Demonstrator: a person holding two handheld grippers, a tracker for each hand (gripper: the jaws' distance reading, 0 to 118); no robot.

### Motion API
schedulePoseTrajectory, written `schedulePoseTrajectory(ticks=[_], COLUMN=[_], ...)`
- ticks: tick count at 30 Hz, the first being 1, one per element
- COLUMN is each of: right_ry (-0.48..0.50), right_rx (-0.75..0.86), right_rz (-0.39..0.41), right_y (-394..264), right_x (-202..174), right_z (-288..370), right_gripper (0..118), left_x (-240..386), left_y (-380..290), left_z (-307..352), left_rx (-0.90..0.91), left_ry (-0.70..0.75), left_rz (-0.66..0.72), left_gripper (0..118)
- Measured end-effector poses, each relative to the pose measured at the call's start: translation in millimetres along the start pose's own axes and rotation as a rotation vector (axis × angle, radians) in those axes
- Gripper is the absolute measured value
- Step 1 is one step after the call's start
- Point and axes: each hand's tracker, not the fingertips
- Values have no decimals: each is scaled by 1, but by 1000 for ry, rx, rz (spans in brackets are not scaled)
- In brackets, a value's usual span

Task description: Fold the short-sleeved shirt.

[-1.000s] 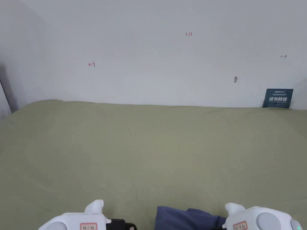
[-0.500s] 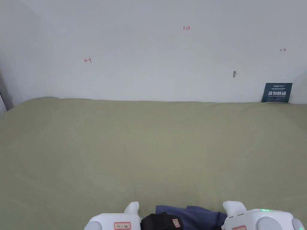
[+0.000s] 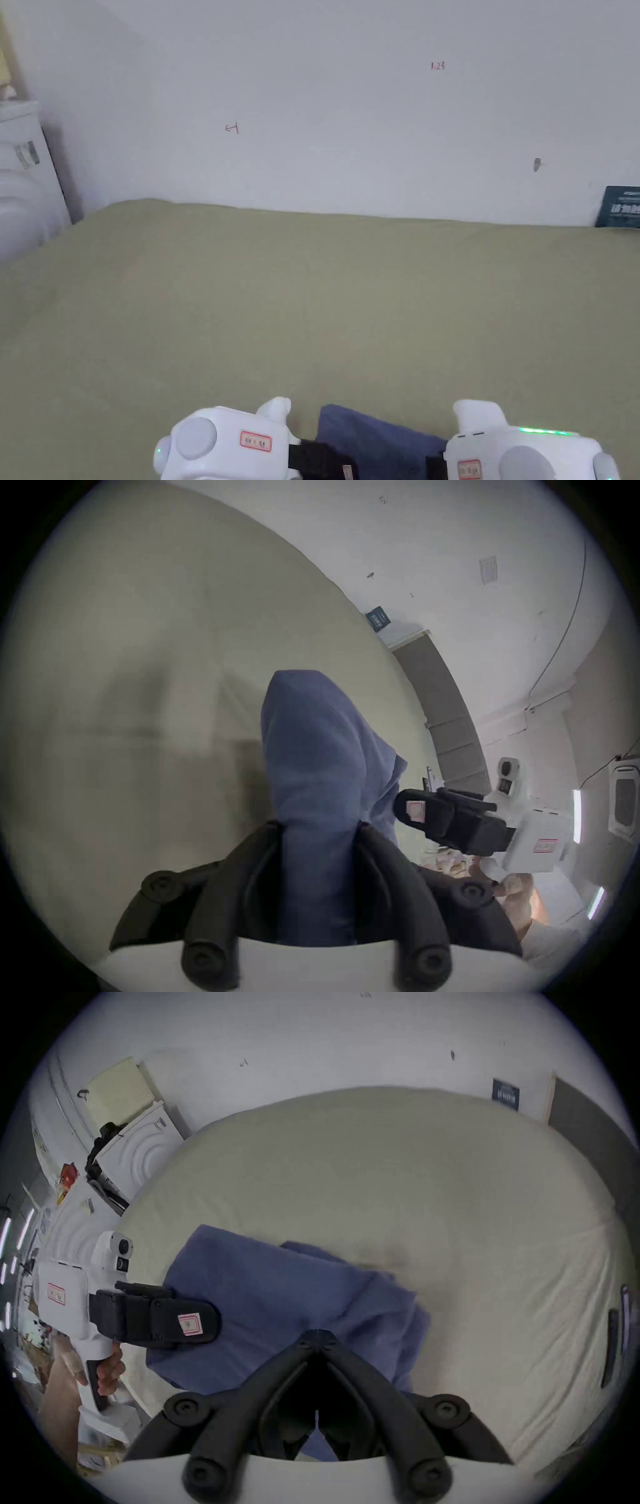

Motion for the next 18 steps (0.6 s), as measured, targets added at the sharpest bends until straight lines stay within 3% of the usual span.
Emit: schedulePoseTrajectory(ticks=[11, 14, 18], right_ry=[45, 68, 86], right_rx=[138, 170, 157], right_rz=[-113, -75, -49], right_y=[16, 14, 11], right_x=[-238, -292, -334], right_z=[-32, -43, -60], right_gripper=[0, 0, 0], left_x=[-137, -180, -225], left_y=[58, 60, 58], left_z=[234, 284, 325], left_rx=[37, 58, 16], left_ry=[423, 490, 625], left_rz=[-23, 27, 26], left_gripper=[27, 27, 30])
